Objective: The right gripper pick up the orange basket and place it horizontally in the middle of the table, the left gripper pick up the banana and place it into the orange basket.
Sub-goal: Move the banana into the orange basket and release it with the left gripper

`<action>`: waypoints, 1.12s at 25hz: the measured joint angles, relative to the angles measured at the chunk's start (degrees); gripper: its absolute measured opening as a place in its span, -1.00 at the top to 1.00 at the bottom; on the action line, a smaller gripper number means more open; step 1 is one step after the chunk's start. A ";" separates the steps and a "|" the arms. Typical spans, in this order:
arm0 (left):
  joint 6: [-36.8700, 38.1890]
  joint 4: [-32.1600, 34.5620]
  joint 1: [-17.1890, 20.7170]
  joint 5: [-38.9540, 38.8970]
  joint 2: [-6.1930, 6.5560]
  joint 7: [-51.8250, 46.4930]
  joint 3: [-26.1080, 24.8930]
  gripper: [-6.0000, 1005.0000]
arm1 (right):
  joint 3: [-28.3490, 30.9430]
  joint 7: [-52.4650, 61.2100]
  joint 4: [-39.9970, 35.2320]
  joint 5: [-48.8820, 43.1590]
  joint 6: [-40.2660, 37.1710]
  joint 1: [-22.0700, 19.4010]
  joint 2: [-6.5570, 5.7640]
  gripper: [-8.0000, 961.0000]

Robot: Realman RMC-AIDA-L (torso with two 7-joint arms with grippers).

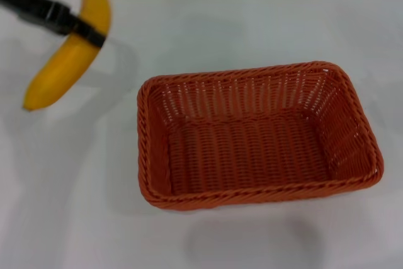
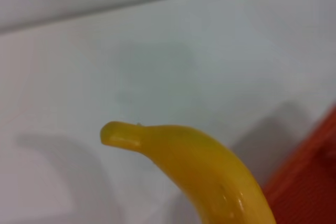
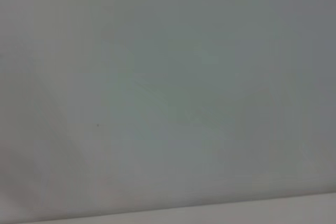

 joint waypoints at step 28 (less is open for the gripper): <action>-19.32 17.54 -20.04 8.45 -15.60 -4.37 -0.05 -0.23 | 2.84 -8.79 -4.15 2.20 2.38 2.59 -2.76 -0.79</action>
